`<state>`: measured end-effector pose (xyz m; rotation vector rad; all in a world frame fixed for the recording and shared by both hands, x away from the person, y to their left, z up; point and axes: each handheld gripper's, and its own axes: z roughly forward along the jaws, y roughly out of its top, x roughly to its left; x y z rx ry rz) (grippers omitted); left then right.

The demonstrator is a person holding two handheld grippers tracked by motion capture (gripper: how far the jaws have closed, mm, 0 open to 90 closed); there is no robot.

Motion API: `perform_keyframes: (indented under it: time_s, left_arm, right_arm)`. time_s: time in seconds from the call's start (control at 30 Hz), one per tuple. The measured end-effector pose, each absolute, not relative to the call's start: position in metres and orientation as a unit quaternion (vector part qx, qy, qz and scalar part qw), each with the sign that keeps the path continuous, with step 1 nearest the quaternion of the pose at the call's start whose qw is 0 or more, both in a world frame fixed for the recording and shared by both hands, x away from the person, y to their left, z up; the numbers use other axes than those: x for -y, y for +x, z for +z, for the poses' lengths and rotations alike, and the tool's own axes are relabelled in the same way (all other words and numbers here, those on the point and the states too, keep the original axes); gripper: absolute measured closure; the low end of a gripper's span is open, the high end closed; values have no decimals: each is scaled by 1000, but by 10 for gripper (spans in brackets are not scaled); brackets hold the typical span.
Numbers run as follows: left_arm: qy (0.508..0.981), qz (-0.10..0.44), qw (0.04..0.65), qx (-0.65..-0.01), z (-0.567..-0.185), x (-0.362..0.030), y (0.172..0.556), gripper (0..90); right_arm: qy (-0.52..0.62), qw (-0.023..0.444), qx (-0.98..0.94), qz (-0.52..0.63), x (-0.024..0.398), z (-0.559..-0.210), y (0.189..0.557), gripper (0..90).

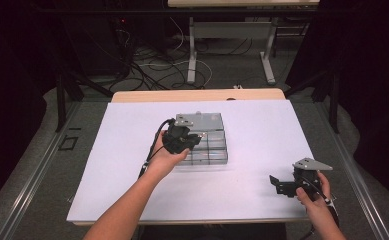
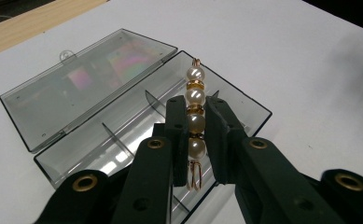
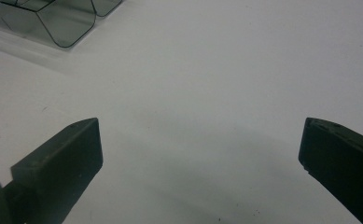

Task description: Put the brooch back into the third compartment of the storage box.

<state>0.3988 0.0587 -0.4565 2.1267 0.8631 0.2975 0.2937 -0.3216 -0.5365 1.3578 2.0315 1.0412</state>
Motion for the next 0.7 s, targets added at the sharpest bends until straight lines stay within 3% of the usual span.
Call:
perform_keyframes:
  time_s: [0.7]
  left_arm:
    - [843, 117, 400, -341, -460, -28, 415, 802]
  right_arm:
    - [496, 236, -743, 382, 321, -538, 295, 0]
